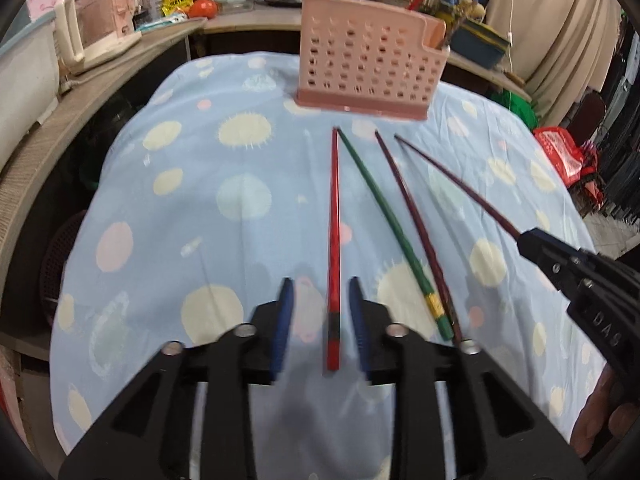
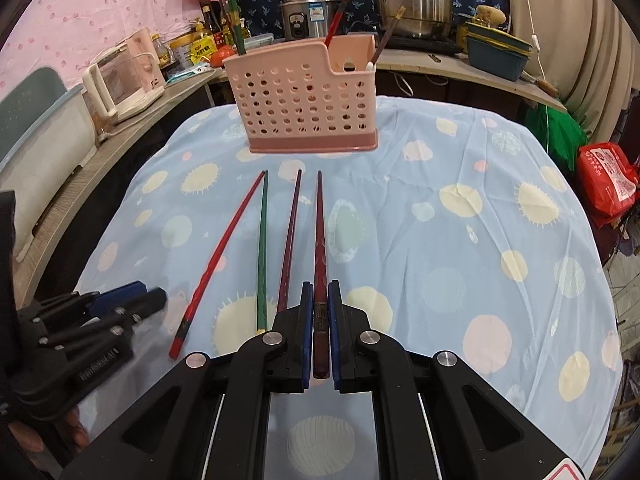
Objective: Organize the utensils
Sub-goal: 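Carry both chopsticks up into the pink holder and open both tools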
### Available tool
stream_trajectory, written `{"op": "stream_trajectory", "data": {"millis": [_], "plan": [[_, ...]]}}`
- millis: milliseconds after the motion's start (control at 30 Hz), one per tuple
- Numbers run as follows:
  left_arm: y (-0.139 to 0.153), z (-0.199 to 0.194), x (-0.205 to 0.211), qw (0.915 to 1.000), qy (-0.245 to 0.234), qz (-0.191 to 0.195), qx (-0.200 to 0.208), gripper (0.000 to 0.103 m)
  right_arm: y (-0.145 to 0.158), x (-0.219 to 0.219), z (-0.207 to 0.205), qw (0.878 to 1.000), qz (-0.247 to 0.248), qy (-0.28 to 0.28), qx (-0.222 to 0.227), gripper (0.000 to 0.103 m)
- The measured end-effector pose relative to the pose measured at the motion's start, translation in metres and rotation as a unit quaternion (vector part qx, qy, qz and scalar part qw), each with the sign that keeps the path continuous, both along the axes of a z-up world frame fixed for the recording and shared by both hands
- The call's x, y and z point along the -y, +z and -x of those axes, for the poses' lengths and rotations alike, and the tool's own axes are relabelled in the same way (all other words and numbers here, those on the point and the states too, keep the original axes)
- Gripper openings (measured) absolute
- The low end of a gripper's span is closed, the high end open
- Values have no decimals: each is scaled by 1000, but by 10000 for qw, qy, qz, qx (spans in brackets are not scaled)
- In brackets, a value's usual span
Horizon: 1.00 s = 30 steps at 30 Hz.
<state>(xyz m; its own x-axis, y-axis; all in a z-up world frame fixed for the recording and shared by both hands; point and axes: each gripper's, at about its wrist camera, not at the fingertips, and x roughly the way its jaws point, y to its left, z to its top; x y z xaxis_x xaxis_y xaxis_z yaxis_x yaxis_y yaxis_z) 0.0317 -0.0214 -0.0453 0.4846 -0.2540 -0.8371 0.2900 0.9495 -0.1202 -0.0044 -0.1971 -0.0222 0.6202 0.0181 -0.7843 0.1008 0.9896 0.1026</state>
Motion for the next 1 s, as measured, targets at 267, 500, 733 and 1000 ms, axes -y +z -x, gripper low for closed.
{"op": "stream_trajectory", "data": {"millis": [267,500,733,1000], "plan": [[-27,-4,3,9995,-46,-125,-286,34,-7,-3,3,10000,-40,7,-80,7],[-30,-3,3,9993,-161,-99,-314,7,-7,-4,3,10000,-39,10,-78,7],[0,-2,-4,9999,-141,35,-12,7,6,-5,2,10000,-46,30,63,7],[83,-24,-21,9966,-10,320,759,7,66,0,-16,9980,-130,166,599,7]]}}
